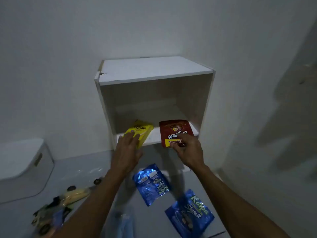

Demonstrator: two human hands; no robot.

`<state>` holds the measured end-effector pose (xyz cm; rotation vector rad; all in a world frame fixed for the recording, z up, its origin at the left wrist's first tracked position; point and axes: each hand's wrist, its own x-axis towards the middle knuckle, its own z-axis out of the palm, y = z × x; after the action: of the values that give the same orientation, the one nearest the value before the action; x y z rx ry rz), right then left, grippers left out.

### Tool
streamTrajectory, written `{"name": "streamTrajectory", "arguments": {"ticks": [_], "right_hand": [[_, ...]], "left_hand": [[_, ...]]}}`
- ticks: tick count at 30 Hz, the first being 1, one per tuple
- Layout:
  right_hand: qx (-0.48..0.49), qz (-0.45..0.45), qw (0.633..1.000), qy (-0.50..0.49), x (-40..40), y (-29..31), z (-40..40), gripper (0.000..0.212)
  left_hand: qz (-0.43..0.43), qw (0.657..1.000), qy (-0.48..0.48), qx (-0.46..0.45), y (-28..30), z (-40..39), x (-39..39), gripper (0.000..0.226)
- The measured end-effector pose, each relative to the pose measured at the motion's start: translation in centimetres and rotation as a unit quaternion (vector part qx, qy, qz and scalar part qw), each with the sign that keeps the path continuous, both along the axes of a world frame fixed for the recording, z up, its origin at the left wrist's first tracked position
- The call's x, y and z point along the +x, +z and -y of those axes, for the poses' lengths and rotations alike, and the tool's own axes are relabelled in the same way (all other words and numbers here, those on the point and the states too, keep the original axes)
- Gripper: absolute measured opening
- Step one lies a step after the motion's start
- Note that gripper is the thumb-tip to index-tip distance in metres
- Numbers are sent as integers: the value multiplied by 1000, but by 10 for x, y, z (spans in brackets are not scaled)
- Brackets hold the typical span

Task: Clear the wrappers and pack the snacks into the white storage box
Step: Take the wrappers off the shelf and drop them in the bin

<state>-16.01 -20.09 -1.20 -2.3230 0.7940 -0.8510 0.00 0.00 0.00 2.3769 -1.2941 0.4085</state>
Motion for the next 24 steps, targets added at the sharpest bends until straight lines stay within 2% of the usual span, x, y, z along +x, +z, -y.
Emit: {"name": "streamTrajectory", "arguments": {"ticks": [2,6,11,14,16,19,24], "right_hand": [[-71,-43,996,10,11,-7,4,59],[-140,-98,985,27,26,-16,7,58],[-227,-104,967,45,35,-34,17,37],[-265,-74,961,30,39,-40,18,27],[-260,-50,964,17,41,-41,18,23],[-198,-1,980,-2,39,-34,11,16],[-103,132,981,-98,15,-8,-6,16]], "left_hand": [[-3,1000,-4,-4,-5,5,10,73],[-2,1000,-10,-18,-19,10,24,67],[29,997,-27,-65,-36,10,37,59],[54,995,-38,-78,-41,13,41,53],[82,993,-40,-79,-42,15,44,47],[91,989,-54,-100,-43,16,47,40],[85,975,-47,-197,-26,20,39,37]]}}
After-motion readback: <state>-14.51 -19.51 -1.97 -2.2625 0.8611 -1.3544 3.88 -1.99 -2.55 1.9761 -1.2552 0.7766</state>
